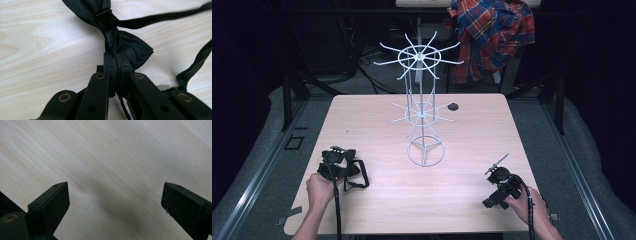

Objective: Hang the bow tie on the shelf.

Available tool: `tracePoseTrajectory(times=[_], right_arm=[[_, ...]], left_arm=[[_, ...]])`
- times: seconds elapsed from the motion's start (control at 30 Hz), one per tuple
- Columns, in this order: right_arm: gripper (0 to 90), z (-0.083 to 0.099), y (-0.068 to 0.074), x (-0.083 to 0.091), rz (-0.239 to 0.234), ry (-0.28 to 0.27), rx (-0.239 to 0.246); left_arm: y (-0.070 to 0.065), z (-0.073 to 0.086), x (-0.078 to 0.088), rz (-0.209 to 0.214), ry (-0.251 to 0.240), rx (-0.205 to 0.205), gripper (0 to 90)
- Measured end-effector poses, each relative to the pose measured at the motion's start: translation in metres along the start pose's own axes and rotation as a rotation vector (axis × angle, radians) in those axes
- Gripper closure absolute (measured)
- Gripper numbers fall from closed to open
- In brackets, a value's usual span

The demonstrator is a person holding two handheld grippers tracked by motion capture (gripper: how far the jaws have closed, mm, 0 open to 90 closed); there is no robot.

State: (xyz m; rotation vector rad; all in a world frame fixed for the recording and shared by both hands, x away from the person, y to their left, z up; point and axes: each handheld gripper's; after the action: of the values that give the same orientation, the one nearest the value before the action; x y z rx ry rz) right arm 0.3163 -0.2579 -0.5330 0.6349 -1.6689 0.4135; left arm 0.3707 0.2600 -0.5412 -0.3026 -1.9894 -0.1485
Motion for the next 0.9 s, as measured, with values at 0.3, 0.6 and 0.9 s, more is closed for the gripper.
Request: tracePoseTrajectory(times=[0.3, 0.6, 0.9], right_arm=[[7.6, 0.0, 0.0, 0.002, 0.011, -0.002, 0.007], [7.7, 0.0, -0.001, 0.003, 0.008, -0.009, 0.001], [7.7, 0.0, -0.001, 0.003, 0.009, -0.006, 0.002]], left_arm=[[-0.005, -0.003, 0.011, -0.001, -0.04, -0.047, 89.2], [-0.008, -0.005, 0.017, 0.008, -0.056, -0.079, 89.2], [-0.014, -0.006, 0.024, 0.016, -0.074, -0.109, 89.1]])
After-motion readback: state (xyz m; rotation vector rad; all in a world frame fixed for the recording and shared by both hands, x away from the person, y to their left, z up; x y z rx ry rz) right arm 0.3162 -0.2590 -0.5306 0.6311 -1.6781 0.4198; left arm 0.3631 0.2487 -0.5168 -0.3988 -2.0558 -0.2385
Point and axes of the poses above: each handheld gripper's, and its own axes: x roughly backward along the jaws, z roughly out of its underside, y roughly to its left, and after that the axes turned 1 degree about -y, right-handed
